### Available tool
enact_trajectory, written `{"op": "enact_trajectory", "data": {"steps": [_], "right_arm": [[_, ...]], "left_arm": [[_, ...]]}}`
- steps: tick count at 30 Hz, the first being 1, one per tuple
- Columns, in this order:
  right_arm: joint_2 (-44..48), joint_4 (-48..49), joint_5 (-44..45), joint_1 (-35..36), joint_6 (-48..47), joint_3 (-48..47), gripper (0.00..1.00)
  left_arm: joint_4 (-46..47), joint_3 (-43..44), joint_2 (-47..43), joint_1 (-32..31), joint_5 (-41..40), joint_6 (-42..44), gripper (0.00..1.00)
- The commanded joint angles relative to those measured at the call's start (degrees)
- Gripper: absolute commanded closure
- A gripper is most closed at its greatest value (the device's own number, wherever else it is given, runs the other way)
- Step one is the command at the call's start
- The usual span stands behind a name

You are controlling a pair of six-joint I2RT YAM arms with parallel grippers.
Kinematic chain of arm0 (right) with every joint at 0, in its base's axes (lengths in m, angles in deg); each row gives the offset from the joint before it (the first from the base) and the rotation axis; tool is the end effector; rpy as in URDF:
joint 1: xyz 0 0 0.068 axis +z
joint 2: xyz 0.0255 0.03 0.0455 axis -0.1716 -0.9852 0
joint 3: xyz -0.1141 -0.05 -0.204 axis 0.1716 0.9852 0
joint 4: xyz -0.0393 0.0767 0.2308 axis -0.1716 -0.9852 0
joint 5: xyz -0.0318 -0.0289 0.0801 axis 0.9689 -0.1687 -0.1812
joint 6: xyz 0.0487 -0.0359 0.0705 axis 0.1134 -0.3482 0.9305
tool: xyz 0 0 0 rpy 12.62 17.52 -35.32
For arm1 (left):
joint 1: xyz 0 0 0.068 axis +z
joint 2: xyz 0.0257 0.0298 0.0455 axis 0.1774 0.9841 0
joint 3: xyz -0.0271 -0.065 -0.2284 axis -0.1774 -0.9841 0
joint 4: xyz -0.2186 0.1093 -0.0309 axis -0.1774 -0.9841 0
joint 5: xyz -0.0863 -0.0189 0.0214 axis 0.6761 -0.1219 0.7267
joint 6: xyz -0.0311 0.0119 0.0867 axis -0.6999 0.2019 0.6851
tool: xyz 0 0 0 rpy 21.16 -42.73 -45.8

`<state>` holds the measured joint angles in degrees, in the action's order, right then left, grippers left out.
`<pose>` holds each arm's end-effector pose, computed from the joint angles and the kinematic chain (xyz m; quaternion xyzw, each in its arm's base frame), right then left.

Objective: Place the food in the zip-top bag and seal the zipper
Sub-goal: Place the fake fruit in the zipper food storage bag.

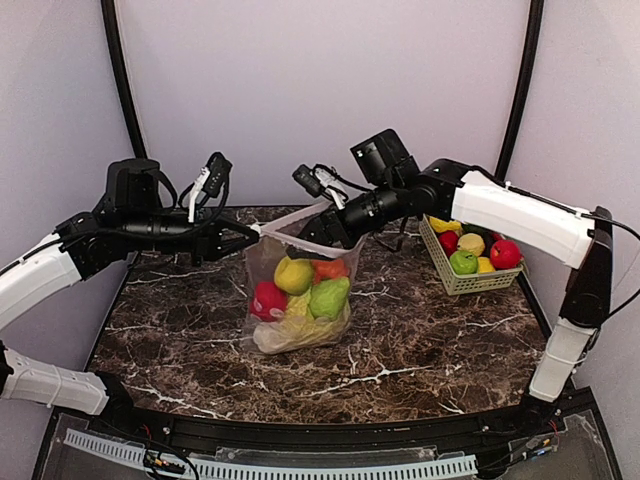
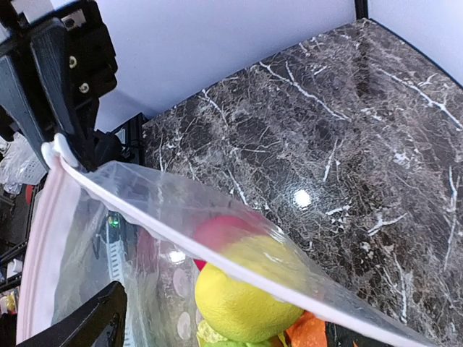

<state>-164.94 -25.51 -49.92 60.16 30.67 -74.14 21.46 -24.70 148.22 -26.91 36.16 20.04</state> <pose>0.2323 0.3471 0.2990 -0.4421 0.7489 0.4123 0.2715 0.1978 -0.2052 0.3380 0.3698 0.6871 -0.4153 0.4677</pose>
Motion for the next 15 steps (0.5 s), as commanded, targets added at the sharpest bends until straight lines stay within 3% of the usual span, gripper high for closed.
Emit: {"op": "enact_trajectory", "data": {"steps": [1,8,15], "right_arm": [[7.1,1.9,7.7,-1.3,1.6,3.0,0.07],[16.7,2.7,15.6,-5.7,5.5,8.4,0.02],[18.5,3.7,6.0,-7.9,6.9,10.8,0.02]], "left_arm": [[0.7,-0.9,-1.6,0.1,-0.9,0.5,0.99],[1.6,-0.9,-0.9,0.1,-0.7,0.1,0.99],[5.5,-0.3,2.1,0.1,3.1,-1.8,0.99]]}}
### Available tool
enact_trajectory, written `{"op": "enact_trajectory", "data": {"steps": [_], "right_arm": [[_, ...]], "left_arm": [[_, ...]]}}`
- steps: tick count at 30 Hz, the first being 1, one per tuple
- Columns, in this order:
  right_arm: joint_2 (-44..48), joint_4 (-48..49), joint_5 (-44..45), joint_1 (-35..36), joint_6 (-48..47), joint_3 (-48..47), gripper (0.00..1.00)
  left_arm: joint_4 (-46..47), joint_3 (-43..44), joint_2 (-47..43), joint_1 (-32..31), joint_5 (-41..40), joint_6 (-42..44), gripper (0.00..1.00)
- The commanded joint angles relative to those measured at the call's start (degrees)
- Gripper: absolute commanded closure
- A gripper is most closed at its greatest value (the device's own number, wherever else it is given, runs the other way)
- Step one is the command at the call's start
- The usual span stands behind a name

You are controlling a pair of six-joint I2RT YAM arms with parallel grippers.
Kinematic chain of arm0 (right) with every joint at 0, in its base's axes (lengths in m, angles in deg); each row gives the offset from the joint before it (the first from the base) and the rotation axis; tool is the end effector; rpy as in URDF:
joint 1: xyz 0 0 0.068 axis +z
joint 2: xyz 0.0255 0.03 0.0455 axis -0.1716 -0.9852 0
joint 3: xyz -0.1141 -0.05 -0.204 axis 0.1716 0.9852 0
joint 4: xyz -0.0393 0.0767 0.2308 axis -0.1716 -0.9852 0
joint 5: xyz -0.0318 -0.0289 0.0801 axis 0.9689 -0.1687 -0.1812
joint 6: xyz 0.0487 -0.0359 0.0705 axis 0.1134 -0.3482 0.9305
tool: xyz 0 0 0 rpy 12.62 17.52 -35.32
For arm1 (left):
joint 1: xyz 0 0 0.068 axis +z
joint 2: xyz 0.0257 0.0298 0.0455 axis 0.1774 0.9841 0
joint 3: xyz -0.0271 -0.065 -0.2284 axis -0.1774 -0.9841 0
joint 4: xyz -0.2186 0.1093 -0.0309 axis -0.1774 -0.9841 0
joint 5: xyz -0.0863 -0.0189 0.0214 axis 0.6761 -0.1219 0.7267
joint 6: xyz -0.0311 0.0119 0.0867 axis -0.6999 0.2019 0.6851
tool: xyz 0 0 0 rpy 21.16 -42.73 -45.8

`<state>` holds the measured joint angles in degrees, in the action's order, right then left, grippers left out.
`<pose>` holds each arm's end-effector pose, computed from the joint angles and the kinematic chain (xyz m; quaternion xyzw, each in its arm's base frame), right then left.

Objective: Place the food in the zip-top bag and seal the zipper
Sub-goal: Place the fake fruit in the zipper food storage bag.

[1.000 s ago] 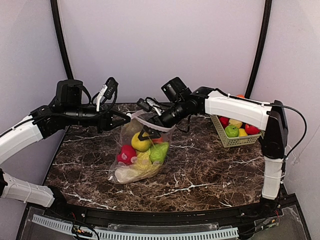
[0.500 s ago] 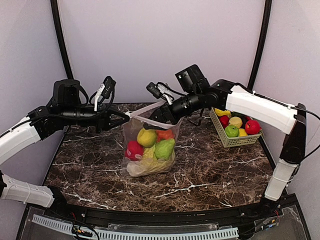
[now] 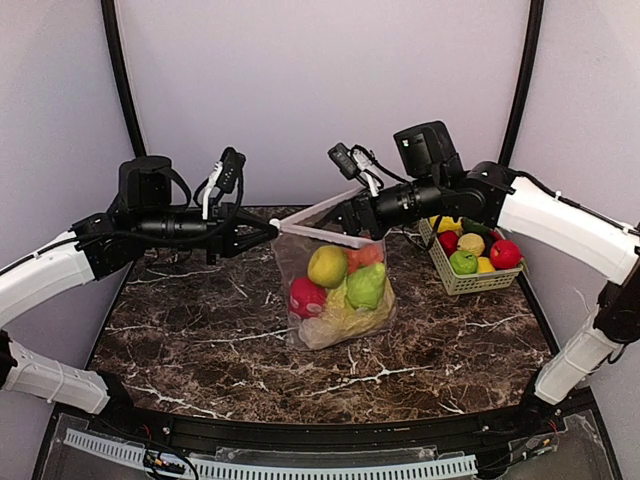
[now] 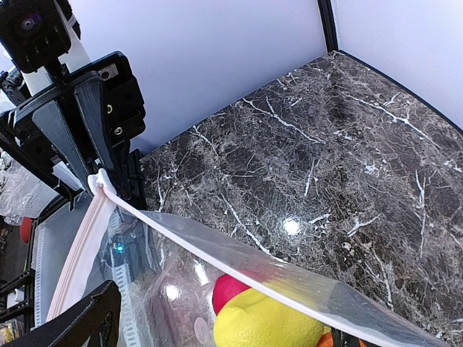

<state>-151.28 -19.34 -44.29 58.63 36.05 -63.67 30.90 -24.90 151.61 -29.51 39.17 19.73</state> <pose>0.2197 0.3050 0.3350 -0.3817 0.7497 0.4136 0.3481 0.1984 -0.2271 0.3444 0.3987 0.6365 -0.4493 0.4837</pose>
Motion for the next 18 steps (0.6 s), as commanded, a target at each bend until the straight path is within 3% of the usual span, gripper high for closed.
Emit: {"op": "enact_trajectory", "data": {"steps": [1,5,9,13,18], "right_arm": [[4.0,-2.6,-0.6,-6.1,1.1,0.2,0.03],[-1.0,-4.7,-3.4,-4.9,-0.3,-2.4,0.1],[-5.8,-7.9,-2.5,-2.6,-2.4,-6.1,0.25],[-9.6,-11.4,-0.7,-1.3,-3.7,-10.0,0.46],[-10.0,-11.7,-3.1,-0.5,-3.7,-13.3,0.5]], "left_arm": [[-3.4,0.4,-0.8,2.7,0.8,-2.2,0.99],[-2.1,2.3,3.2,1.8,3.6,-2.8,0.99],[-2.0,3.8,5.1,0.7,4.0,-2.2,0.99],[-2.3,4.6,5.9,0.3,4.0,-1.7,0.99],[-3.0,4.6,6.2,0.1,3.2,-1.4,0.99]]}}
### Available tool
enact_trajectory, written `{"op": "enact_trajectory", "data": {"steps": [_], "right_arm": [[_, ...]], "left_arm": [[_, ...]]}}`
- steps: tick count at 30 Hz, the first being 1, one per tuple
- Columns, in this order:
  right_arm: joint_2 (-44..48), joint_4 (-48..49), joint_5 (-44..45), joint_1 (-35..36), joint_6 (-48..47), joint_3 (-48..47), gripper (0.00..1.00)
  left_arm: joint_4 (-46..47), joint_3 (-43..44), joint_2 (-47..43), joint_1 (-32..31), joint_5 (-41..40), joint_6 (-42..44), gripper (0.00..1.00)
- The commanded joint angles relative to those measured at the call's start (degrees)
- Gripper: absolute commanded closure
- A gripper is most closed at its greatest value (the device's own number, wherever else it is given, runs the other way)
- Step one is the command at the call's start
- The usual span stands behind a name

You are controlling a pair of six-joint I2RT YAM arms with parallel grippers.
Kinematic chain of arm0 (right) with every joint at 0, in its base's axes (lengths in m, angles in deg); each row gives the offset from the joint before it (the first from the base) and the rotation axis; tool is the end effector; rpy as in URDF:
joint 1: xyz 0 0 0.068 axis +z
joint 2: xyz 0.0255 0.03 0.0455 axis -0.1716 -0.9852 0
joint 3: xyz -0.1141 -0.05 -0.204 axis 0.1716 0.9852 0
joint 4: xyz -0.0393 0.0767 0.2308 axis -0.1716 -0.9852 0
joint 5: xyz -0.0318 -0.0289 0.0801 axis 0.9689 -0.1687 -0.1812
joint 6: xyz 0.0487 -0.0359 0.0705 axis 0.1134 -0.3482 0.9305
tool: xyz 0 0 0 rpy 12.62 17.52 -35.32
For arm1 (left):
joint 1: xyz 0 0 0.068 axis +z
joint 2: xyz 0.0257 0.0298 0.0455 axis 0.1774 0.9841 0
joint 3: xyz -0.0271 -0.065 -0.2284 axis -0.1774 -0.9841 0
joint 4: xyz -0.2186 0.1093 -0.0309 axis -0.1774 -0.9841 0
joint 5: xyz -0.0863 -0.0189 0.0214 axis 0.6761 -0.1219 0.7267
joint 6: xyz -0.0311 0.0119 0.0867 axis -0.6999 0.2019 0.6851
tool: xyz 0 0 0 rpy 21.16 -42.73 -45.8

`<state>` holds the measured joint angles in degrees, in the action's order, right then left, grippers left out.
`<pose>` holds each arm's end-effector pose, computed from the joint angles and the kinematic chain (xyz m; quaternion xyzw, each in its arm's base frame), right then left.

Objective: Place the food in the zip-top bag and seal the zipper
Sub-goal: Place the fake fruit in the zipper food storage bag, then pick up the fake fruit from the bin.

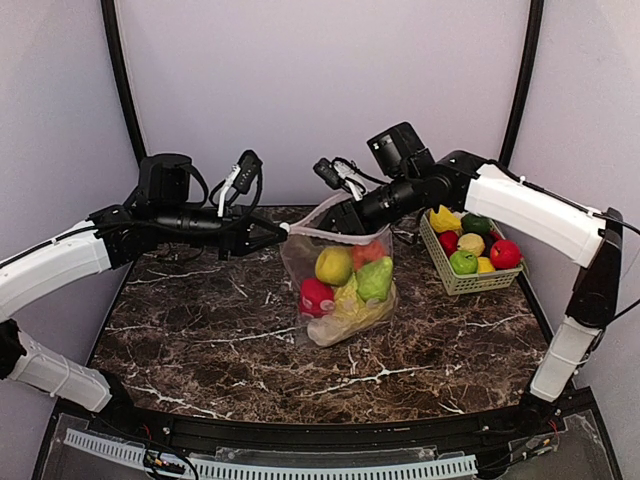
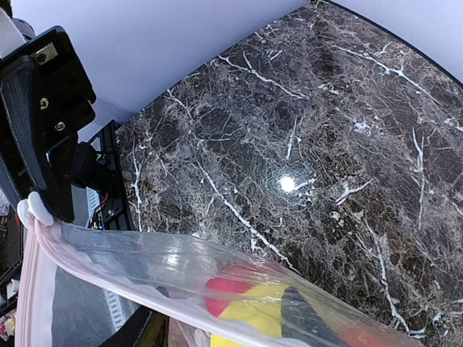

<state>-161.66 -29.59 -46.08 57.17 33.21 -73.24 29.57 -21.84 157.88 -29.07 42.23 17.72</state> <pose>0.2431 0.3197 0.3058 -0.3936 0.7884 0.3827 0.2777 0.2138 -0.2414 0.3301 0.3960 0.6599 -0.4674 0.4350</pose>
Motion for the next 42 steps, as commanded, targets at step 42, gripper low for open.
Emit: {"op": "enact_trajectory", "data": {"steps": [42], "right_arm": [[2.5,-1.4,38.5,-33.6,2.9,10.6,0.4]], "left_arm": [[-5.9,0.7,-2.0,0.3,-8.1,1.6,0.99]]}}
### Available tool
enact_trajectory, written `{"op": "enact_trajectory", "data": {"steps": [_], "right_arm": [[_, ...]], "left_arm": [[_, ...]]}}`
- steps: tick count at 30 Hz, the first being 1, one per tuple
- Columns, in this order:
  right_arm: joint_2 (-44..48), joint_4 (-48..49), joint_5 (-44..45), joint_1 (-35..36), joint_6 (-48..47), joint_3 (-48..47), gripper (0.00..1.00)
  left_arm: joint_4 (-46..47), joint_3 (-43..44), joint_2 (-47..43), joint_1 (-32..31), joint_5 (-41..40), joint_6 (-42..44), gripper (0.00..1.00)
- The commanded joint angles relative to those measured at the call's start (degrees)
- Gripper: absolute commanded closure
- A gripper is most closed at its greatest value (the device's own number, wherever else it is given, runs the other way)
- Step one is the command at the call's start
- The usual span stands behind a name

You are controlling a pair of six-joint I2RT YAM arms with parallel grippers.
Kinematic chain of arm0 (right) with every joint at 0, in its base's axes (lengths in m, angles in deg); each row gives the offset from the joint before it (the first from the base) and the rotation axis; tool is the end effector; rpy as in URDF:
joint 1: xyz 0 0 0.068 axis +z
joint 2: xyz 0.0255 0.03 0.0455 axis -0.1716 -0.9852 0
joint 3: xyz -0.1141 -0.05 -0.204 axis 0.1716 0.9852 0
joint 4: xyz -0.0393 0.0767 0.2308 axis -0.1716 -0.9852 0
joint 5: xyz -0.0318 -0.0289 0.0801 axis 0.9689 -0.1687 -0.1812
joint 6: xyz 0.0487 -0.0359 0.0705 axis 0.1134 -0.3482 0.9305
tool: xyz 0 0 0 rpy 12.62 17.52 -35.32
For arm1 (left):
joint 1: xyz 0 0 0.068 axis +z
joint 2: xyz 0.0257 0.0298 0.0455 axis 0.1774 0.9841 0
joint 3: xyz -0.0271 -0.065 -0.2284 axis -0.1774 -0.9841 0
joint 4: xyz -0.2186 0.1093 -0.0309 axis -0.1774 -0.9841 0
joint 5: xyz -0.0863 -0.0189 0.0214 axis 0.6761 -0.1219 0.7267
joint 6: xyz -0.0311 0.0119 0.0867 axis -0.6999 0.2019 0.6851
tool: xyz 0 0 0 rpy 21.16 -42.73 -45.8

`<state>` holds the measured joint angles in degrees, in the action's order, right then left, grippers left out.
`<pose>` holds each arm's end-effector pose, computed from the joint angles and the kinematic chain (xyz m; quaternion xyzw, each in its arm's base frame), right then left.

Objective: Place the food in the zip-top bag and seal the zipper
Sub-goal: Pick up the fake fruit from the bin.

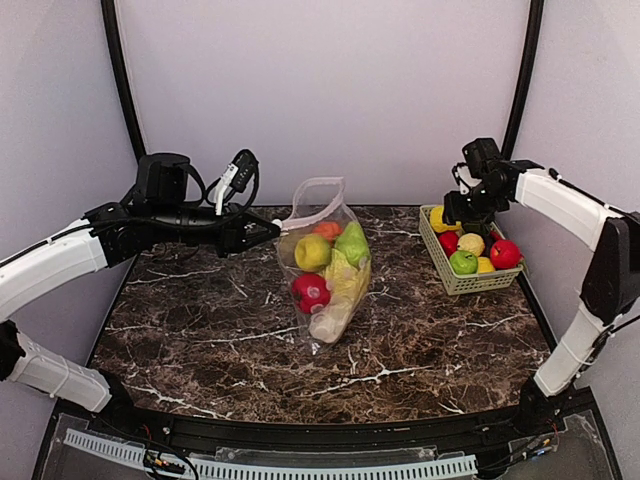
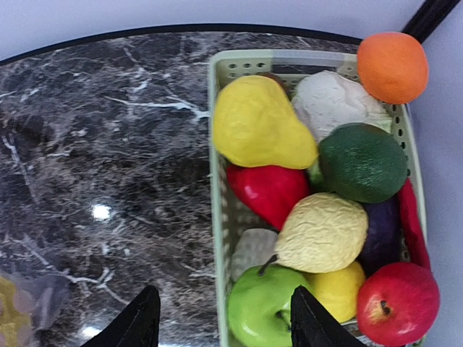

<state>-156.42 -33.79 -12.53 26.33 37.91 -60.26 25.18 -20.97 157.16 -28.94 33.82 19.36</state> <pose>0.3562 0.0956 0.2478 -0.0156 0.9394 0.0334 0.3407 0.2216 -0.2337 0.3271 0.3672 0.6982 -0.4111 0.4568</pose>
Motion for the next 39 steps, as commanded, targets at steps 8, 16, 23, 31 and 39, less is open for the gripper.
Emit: {"op": "enact_trajectory", "data": {"steps": [8,16,23,31,39], "right_arm": [[-11.4,6.9,-1.7,-6.1,-5.8,-8.0,0.24],[-20.0,9.9,-2.1,-6.1,-10.1,-15.2,0.14],[-27.9,9.4,-0.7,-6.1,-14.6,-22.8,0.14],[-32.8,8.4,-0.5,-6.1,-16.3,-26.3,0.25],[-33.1,8.3,0.9,-6.1,-15.6,-25.6,0.48]], "left_arm": [[-1.5,-0.5,-1.4,0.2,-0.1,-0.6,0.99],[-1.5,-0.3,-1.4,0.1,-0.2,-0.8,0.99],[-2.5,1.6,-0.9,0.2,-0.2,0.1,0.99],[-7.5,13.0,3.7,0.4,2.1,5.1,0.99],[-15.0,27.3,10.3,0.4,8.4,10.8,0.99]]}}
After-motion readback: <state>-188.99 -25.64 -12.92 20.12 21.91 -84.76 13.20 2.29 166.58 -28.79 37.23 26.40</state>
